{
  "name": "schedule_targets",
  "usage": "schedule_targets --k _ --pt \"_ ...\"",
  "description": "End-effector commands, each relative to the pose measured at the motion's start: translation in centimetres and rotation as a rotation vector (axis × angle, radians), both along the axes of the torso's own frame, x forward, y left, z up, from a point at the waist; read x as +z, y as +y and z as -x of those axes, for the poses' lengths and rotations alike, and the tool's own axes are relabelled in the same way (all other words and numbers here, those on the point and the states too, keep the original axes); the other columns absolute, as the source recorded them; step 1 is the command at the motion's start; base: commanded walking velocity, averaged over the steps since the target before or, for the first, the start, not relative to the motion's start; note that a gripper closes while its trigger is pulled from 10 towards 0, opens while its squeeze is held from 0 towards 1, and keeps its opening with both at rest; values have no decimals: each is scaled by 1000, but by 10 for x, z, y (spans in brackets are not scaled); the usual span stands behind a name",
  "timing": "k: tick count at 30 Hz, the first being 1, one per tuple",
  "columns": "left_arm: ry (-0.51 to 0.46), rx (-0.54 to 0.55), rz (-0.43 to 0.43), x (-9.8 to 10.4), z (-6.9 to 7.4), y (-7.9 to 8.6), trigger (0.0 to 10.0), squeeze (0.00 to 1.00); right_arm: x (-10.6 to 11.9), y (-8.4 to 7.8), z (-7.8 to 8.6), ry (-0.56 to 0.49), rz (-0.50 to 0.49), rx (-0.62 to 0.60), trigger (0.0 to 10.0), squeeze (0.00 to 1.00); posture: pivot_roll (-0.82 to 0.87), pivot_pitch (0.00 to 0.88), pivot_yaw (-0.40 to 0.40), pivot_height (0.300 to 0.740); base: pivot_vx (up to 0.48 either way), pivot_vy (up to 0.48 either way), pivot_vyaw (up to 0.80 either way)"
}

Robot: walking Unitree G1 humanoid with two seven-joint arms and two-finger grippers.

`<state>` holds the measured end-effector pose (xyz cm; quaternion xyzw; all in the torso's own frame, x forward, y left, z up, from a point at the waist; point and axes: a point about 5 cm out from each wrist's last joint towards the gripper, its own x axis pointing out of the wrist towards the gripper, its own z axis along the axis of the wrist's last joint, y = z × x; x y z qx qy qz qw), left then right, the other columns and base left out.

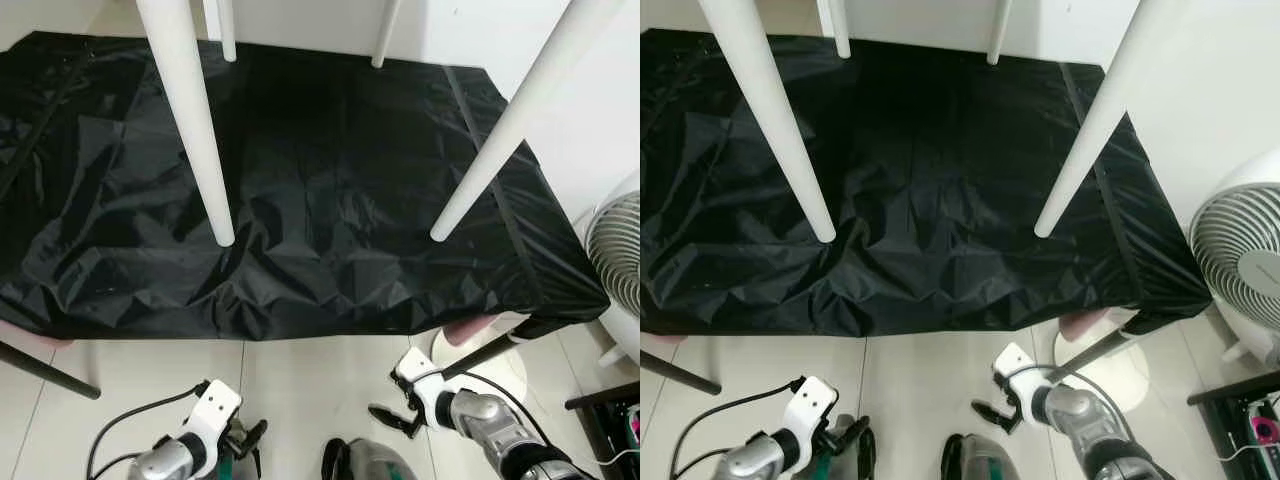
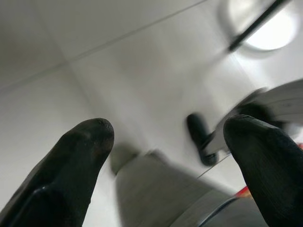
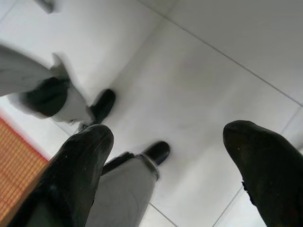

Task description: Building children table

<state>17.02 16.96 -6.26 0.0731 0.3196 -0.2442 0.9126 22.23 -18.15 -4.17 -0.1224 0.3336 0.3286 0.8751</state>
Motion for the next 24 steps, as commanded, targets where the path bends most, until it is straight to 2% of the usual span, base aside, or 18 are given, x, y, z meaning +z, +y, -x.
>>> schedule_targets --k 1,4,6,7,9,14,16,18,24 --pt "77 90 -47 -11 11 10 10000 0 -9 -12 9 49 39 -100 10000 0 120 85 -44 740 0 0 0" --pt "100 132 -71 -14 12 14 10000 0 -14 -14 13 63 70 -146 10000 0 117 81 -41 740 0 0 0" --pt "150 228 -114 -20 14 20 10000 0 -26 -20 27 103 134 -258 10000 0 110 74 -26 740 0 0 0" --pt "150 228 -114 -20 14 20 10000 0 -26 -20 27 103 134 -258 10000 0 110 74 -26 740 0 0 0" --pt "176 307 -138 -23 12 23 10000 0 -35 -24 41 148 165 -365 10000 0 104 74 -25 740 0 0 0" --pt "184 324 -166 -24 11 24 10000 0 -39 -25 47 162 175 -416 10000 0 98 74 -23 740 0 0 0" --pt "218 398 -219 -27 12 29 10000 0 -46 -26 60 205 187 -533 10000 0 95 66 -15 740 0 0 0" --pt "226 429 -225 -27 11 29 10000 0 -48 -25 64 216 188 -574 10000 0 95 66 -15 740 0 0 0" --pt "225 377 -273 -29 12 21 10000 0 -52 -12 68 228 183 -610 10000 0 90 60 0 740 0 0 0"
